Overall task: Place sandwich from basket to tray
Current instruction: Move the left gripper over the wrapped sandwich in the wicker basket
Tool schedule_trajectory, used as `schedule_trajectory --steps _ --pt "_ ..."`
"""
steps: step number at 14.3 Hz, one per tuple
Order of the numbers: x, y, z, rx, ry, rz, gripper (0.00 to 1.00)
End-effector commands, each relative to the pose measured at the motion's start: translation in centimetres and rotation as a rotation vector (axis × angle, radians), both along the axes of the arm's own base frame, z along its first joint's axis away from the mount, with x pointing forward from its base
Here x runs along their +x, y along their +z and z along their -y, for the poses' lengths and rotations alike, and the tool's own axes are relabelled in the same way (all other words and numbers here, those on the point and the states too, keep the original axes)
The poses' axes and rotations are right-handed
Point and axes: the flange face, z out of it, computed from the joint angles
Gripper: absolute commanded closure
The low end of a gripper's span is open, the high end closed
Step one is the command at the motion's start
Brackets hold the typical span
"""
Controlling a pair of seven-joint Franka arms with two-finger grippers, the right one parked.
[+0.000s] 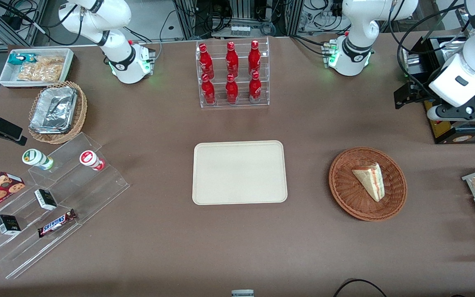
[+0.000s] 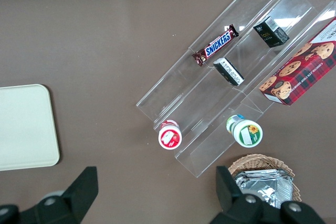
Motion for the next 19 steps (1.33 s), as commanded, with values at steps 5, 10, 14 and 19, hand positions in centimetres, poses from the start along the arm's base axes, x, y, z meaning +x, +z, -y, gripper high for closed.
schedule_trajectory --steps 5,10,14,19 --pt "2.6 -5.1 -0.3 0.014 -0.010 -0.088 0.00" --pt "5.4 -15.7 -2.0 0.031 0.010 -0.144 0.00" --pt "5.2 -24.5 -3.2 0.017 0.022 -0.037 0.00" --pt "3.9 -29.2 -5.3 0.016 0.305 0.053 0.00"
